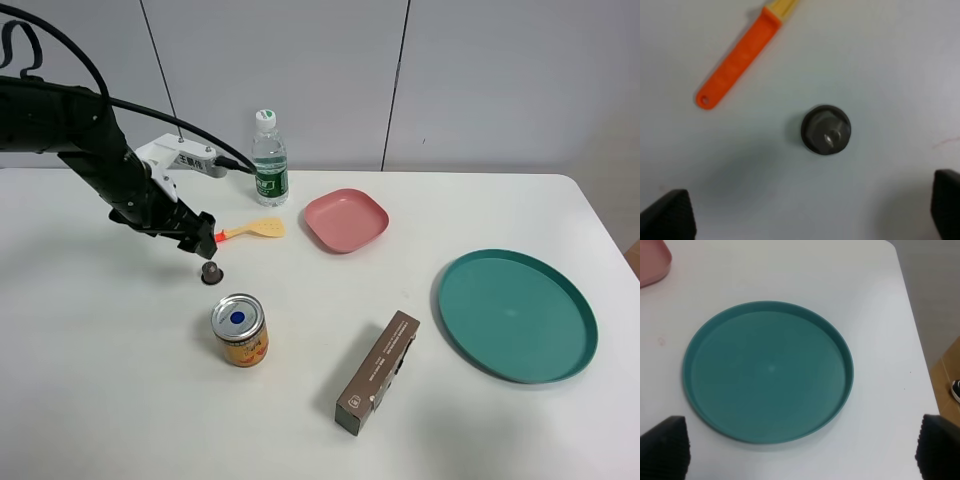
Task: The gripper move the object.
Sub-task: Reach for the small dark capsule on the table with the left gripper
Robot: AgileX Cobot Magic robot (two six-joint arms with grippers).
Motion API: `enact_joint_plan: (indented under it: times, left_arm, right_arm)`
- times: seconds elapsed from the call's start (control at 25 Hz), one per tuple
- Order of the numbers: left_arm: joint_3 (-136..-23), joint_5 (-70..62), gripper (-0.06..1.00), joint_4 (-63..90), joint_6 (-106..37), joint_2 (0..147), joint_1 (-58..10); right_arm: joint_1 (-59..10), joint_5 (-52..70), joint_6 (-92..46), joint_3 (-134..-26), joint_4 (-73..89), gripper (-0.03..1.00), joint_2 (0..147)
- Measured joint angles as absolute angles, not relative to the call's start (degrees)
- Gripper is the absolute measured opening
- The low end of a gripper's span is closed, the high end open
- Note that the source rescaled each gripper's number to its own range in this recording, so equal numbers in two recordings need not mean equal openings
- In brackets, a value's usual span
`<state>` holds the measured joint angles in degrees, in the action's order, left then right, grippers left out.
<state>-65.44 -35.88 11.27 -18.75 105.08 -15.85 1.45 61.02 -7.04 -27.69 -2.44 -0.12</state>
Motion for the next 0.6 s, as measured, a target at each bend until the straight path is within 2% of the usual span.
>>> enact_joint_plan:
  times: [0.6]
  left_arm:
    - [-65.5,-32.3,0.99,12.8,-19.2,111.8,-15.8]
  right_arm:
    - [1.5,61.0,-7.0,-27.7,-2.4,1.00,-0.1]
